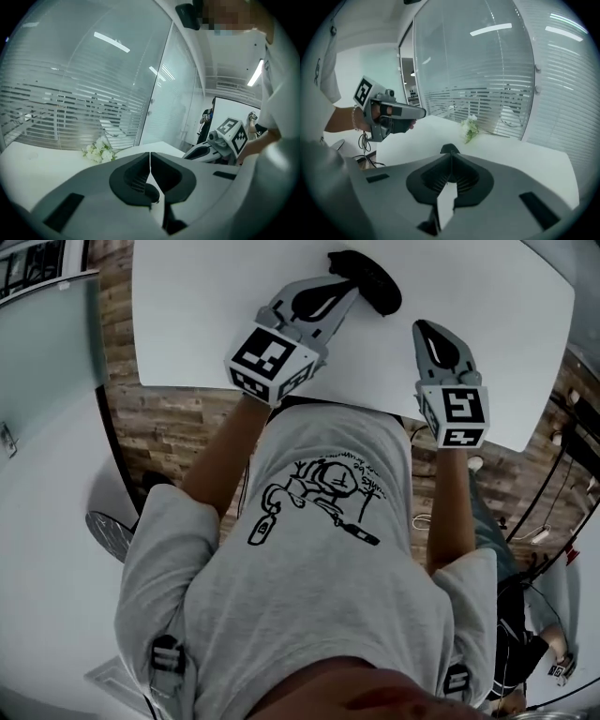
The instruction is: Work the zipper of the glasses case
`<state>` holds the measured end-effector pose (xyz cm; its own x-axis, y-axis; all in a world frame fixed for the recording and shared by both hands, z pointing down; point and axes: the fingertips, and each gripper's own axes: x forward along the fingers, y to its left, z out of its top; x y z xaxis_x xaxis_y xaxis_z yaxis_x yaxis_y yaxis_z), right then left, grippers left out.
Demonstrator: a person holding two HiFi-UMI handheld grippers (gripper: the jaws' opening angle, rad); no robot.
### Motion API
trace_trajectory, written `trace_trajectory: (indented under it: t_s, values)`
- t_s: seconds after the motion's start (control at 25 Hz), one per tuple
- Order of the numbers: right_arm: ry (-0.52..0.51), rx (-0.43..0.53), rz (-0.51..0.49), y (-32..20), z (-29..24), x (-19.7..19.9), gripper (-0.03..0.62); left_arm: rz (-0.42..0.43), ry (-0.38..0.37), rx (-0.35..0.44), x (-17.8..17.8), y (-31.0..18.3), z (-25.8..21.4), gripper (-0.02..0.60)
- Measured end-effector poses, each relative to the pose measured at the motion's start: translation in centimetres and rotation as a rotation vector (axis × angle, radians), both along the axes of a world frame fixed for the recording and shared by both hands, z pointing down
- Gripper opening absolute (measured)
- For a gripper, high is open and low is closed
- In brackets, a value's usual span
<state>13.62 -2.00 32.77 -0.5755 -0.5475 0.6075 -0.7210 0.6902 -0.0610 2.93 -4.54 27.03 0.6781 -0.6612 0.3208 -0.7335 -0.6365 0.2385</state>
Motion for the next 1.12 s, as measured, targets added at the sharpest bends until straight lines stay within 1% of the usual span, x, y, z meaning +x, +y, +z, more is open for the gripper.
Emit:
trace_trajectory:
  t_s: [0.2,0.4,0.56,0.72,0.88,1.12]
  values:
    - [-0.097,0.094,0.025,0.1,-7.1,-0.4,0.008,-0.050,0.060,0.059,-0.6,2.1,-5.8,0.021]
    - [-0.157,0.204,0.030,0.8,-14.1,-0.7,0.006,-0.087,0.102,0.134,-1.1,3.7,-11.3,0.021]
    - [-0.202,0.277,0.021,1.6,-18.5,-1.2,0.006,-0.112,0.127,0.200,-1.7,4.8,-15.2,0.021]
    - [-0.224,0.317,0.008,2.8,-21.9,-1.6,0.008,-0.112,0.149,0.237,-1.9,6.2,-18.2,0.021]
    - [-0.239,0.369,-0.002,3.1,-25.0,-1.8,0.006,-0.110,0.167,0.283,-2.1,6.6,-20.7,0.021]
    - [-0.254,0.405,-0.008,4.1,-27.8,-1.9,0.006,-0.099,0.192,0.320,-2.2,8.0,-23.2,0.021]
